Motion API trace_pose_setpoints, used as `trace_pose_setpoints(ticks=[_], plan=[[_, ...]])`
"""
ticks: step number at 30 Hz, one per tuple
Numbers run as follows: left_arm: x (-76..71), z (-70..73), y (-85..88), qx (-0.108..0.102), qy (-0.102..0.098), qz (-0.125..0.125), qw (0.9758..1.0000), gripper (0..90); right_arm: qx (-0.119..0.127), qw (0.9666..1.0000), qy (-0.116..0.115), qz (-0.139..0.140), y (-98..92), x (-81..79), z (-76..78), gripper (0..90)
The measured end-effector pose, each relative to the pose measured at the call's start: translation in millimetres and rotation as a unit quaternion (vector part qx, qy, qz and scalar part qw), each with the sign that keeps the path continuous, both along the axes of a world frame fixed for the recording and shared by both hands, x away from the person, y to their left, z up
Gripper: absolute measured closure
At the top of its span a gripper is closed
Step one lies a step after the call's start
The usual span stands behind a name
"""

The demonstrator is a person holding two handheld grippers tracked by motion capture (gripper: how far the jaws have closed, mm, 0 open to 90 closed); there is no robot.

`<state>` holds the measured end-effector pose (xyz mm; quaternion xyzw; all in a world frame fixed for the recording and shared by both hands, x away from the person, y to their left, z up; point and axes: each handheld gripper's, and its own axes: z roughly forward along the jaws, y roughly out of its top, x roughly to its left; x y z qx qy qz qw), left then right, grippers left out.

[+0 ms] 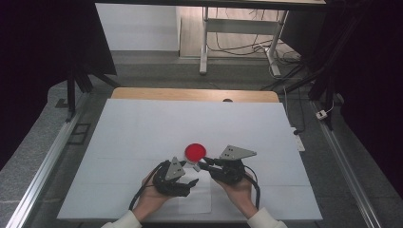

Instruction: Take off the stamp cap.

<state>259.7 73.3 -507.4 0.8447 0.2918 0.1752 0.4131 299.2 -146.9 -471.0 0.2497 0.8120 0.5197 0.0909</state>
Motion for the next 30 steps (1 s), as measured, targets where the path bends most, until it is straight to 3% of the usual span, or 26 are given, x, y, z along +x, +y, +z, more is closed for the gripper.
trace_pose_setpoints(ticks=[30], plan=[[6.8, -2.8, -17.4, 0.003, -0.008, -0.004, 1.0000, 29.8, 0.003, 1.0000, -0.004, -0.002, 1.1, -0.4, -1.5, 74.9]])
